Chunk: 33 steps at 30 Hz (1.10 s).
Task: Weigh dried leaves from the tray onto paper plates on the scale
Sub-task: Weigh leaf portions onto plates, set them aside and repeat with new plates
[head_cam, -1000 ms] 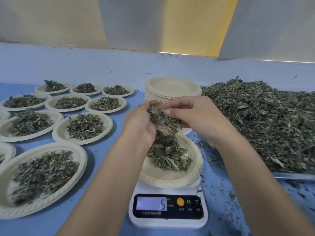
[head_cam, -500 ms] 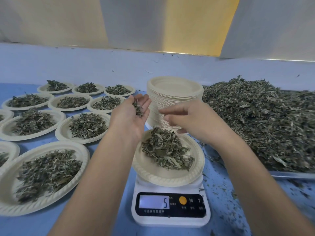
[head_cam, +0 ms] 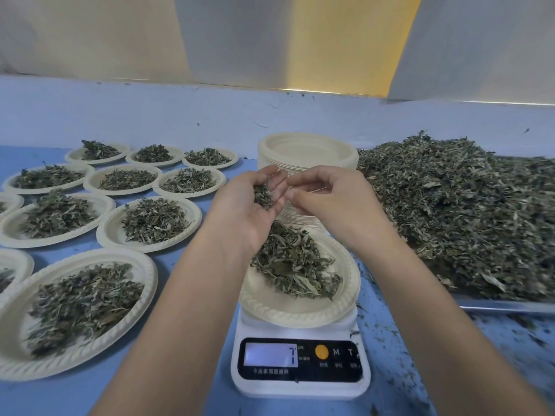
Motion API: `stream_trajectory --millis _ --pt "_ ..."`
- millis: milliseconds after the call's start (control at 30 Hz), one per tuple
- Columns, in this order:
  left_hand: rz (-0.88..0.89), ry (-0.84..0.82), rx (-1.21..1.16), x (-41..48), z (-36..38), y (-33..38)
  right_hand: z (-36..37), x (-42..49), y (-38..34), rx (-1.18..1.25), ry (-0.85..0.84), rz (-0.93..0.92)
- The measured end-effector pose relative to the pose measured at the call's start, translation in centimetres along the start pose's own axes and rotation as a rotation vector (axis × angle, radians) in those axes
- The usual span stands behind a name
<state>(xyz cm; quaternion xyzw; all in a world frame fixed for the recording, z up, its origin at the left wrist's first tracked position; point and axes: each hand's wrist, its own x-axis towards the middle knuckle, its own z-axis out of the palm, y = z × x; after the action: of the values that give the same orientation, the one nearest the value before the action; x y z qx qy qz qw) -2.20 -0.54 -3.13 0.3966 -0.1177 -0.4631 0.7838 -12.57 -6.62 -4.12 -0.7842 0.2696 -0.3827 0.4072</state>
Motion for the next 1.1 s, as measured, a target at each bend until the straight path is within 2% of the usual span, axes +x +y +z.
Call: stream_trajectory --millis 367,433,600,833,1100 --pt "0.009 -0.010 0.005 0.0 0.0 -0.3 0.2 0.2 0.5 0.023 -0.031 -0.003" --pt "0.002 -0.019 -0.017 -0.2 0.2 -0.3 0.4 0.2 0.5 0.092 -0.019 0.027" --pt "-0.071 -0.078 -0.144 -1.3 1.4 -0.1 0.3 0.0 0.5 0.195 0.209 0.105" --pt "-0.165 -0.190 -0.303 -1.3 6.7 -4.0 -3.0 0.4 0.7 0.720 0.329 0.262" --pt "-0.329 -0.152 -0.233 0.3 11.3 -11.3 -9.0 -0.4 5.2 0.890 0.578 0.516"
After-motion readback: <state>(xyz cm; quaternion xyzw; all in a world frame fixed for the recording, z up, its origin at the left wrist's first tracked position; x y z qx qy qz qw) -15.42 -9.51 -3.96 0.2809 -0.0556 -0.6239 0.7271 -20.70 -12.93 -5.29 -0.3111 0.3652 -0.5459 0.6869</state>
